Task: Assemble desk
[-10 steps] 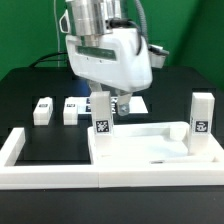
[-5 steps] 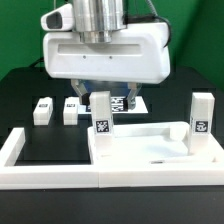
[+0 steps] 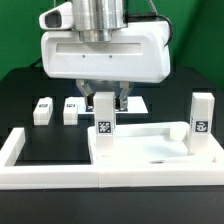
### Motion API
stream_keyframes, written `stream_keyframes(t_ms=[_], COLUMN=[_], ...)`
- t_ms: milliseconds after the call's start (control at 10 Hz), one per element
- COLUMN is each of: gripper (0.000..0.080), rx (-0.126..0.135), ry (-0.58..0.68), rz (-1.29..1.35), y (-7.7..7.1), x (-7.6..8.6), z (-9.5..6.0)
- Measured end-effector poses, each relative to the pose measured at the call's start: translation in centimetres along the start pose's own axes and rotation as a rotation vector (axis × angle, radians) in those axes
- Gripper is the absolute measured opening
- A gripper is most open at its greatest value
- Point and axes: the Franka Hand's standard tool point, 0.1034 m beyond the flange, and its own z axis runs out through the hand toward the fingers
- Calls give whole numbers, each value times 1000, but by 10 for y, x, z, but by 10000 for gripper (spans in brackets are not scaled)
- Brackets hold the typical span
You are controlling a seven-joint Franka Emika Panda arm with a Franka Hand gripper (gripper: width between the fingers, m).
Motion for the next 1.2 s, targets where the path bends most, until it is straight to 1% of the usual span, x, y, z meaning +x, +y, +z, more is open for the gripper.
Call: stream_keyframes(t_ms=[100,200,300,700,900,1000,1100,1200], gripper=[288,288,288,288,290,290,290,290], rx=[0,0,0,-17,14,29,31,32], ry=[0,0,0,-35,-72,-90,-87,-87], rz=[67,103,202,752,1068,1179,1206,1176], y=[0,0,0,-5,-6,-6,-7,-7], x=[0,0,1,2,4,5,4,4], z=[0,0,0,2,3,3,3,4])
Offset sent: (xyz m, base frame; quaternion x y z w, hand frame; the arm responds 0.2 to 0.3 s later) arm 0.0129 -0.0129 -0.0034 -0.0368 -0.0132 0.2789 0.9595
